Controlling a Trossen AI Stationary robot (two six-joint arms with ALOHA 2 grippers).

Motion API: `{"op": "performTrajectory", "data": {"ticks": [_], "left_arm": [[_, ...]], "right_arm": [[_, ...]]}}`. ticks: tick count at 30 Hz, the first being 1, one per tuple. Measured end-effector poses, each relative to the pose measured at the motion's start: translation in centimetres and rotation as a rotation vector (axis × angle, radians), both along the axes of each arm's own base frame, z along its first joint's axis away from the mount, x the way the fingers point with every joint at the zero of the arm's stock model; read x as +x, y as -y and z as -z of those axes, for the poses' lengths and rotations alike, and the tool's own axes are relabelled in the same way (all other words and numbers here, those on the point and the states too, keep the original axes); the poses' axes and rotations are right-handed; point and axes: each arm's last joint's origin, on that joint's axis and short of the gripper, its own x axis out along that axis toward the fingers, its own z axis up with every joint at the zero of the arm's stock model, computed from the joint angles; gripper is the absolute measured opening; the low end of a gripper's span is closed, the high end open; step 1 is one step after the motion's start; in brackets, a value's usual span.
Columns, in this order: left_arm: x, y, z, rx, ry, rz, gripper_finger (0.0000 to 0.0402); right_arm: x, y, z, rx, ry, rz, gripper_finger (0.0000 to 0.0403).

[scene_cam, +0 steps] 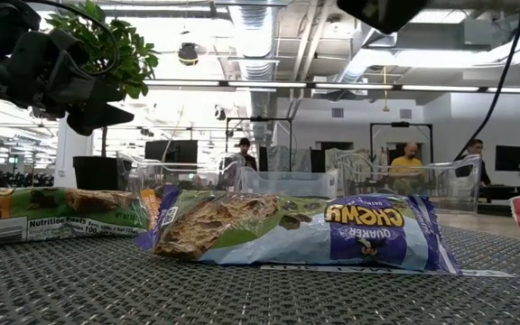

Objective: Pick and place Granola Bars by type
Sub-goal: Put the blue granola bar into the right transparent bin

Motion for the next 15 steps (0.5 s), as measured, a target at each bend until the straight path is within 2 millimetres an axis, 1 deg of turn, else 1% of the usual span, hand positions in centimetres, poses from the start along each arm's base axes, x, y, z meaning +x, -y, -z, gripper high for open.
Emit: {"op": "performTrajectory", "data": {"ticks": [4, 7, 9, 12, 15], "left_arm": [[0.0, 0.0, 0.0, 0.000, 0.000, 0.000, 0.0318], [0.0, 0.0, 0.0, 0.000, 0.000, 0.000, 0.0318], [0.0, 0.0, 0.0, 0.000, 0.000, 0.000, 0.0318], [0.0, 0.0, 0.0, 0.000, 0.000, 0.000, 0.0318], [0.0, 0.0, 0.0, 0.000, 0.000, 0.000, 0.0318]], "right_arm": [[1.0, 0.0, 0.0, -0.046, -0.015, 0.000, 0.0098], [1.2, 0.4, 0.2, -0.088, -0.023, 0.017, 0.0098], [1.7, 0.5, 0.6, -0.109, -0.013, 0.009, 0.0098], [1.8, 0.7, 1.5, -0.160, -0.026, 0.005, 0.0102], [2.1, 0.5, 2.0, -0.164, -0.033, 0.004, 0.0117]]}}
